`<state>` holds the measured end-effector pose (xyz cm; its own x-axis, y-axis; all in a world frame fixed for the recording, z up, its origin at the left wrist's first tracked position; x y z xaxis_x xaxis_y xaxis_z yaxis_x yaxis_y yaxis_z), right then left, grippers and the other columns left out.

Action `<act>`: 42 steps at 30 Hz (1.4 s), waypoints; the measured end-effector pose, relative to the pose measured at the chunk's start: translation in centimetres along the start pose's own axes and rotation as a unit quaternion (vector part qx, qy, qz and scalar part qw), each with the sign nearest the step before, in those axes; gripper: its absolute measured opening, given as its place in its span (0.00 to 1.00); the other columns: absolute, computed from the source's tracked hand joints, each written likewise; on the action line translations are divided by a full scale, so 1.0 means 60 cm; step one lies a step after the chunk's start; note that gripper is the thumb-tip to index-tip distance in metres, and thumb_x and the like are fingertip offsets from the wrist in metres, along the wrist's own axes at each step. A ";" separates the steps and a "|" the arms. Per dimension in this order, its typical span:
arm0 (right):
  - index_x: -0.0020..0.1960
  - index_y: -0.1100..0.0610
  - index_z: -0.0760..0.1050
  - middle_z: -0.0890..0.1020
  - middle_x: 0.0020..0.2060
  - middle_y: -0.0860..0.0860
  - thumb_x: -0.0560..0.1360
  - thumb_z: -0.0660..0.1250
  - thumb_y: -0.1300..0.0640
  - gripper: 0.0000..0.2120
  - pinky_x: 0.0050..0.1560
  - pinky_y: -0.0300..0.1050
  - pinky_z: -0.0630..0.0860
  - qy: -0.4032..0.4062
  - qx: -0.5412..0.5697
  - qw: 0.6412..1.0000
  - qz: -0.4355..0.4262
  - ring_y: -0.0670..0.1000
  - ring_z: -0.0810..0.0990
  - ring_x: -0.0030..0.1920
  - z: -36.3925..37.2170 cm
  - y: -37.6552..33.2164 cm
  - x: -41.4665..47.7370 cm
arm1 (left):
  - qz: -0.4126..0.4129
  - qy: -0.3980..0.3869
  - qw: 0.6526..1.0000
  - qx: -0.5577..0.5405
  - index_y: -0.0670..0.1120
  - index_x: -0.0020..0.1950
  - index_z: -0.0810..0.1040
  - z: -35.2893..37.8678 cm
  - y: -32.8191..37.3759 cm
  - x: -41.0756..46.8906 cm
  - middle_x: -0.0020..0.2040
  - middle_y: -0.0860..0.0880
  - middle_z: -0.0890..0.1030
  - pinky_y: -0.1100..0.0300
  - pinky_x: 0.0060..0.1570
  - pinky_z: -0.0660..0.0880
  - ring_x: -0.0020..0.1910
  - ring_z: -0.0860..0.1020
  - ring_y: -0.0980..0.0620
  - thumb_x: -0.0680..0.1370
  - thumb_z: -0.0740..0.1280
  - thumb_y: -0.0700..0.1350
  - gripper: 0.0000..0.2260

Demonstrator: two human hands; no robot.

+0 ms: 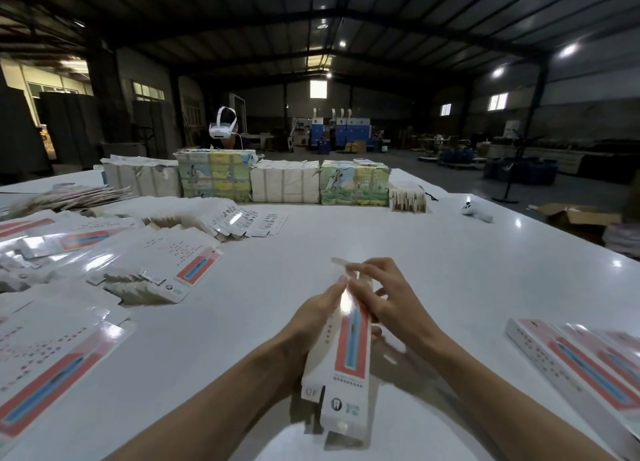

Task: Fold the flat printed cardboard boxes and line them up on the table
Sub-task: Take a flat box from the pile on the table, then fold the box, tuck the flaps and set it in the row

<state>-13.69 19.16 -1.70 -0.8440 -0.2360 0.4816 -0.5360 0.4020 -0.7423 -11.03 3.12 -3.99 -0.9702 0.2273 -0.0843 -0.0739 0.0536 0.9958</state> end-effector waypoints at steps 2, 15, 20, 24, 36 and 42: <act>0.67 0.48 0.82 0.73 0.64 0.45 0.84 0.65 0.48 0.14 0.56 0.39 0.78 0.007 -0.090 0.996 -0.027 0.43 0.76 0.64 0.000 0.000 -0.002 | -0.002 0.001 1.000 -0.030 0.46 0.51 0.83 -0.003 0.000 -0.002 0.42 0.43 0.87 0.62 0.36 0.81 0.35 0.86 0.47 0.82 0.60 0.66 0.24; 0.49 0.66 0.82 0.82 0.54 0.53 0.79 0.71 0.56 0.12 0.66 0.54 0.75 -0.040 0.298 0.947 0.110 0.55 0.82 0.57 -0.008 -0.002 0.011 | -0.011 -0.061 0.996 -0.060 0.44 0.62 0.81 0.010 0.013 -0.006 0.52 0.41 0.87 0.53 0.40 0.84 0.43 0.87 0.40 0.82 0.47 0.70 0.36; 0.58 0.65 0.77 0.78 0.42 0.55 0.77 0.70 0.54 0.16 0.60 0.47 0.77 -0.073 0.440 0.887 0.119 0.51 0.81 0.46 0.001 -0.016 0.002 | -0.045 -0.099 0.984 -0.142 0.39 0.61 0.76 0.030 0.016 -0.009 0.42 0.43 0.83 0.55 0.37 0.82 0.34 0.81 0.47 0.84 0.51 0.67 0.32; 0.58 0.65 0.79 0.80 0.44 0.55 0.78 0.71 0.54 0.16 0.69 0.57 0.73 -0.047 0.411 0.901 0.131 0.56 0.79 0.52 0.003 -0.011 0.003 | -0.054 -0.107 0.976 -0.182 0.40 0.60 0.74 0.037 0.009 -0.006 0.40 0.43 0.80 0.57 0.35 0.81 0.31 0.79 0.49 0.80 0.55 0.70 0.33; 0.69 0.42 0.69 0.88 0.48 0.57 0.77 0.73 0.40 0.24 0.51 0.55 0.86 -0.013 0.275 0.958 0.074 0.59 0.88 0.49 0.020 -0.005 -0.003 | 0.028 -0.029 0.979 -0.197 0.50 0.71 0.73 -0.006 -0.013 0.007 0.58 0.39 0.86 0.43 0.51 0.84 0.55 0.86 0.34 0.85 0.60 0.61 0.21; 0.61 0.37 0.76 0.89 0.49 0.53 0.76 0.74 0.37 0.16 0.48 0.41 0.84 0.005 0.239 0.970 0.043 0.56 0.88 0.50 0.012 -0.011 -0.006 | 0.119 0.027 0.977 -0.176 0.62 0.72 0.69 -0.001 0.009 -0.003 0.58 0.40 0.84 0.39 0.51 0.84 0.55 0.86 0.35 0.87 0.62 0.54 0.14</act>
<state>-13.07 18.35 -1.72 -0.8867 -0.2103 0.4117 -0.4135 -0.0377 -0.9097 -10.88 3.07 -3.45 -0.9796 0.1404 0.1439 0.0900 -0.3338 0.9383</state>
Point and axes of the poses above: each hand's wrist, its own x-axis towards the middle knuckle, its own z-axis out of the palm, y = z × x, the point moved 4 cm from there along x, towards the middle knuckle
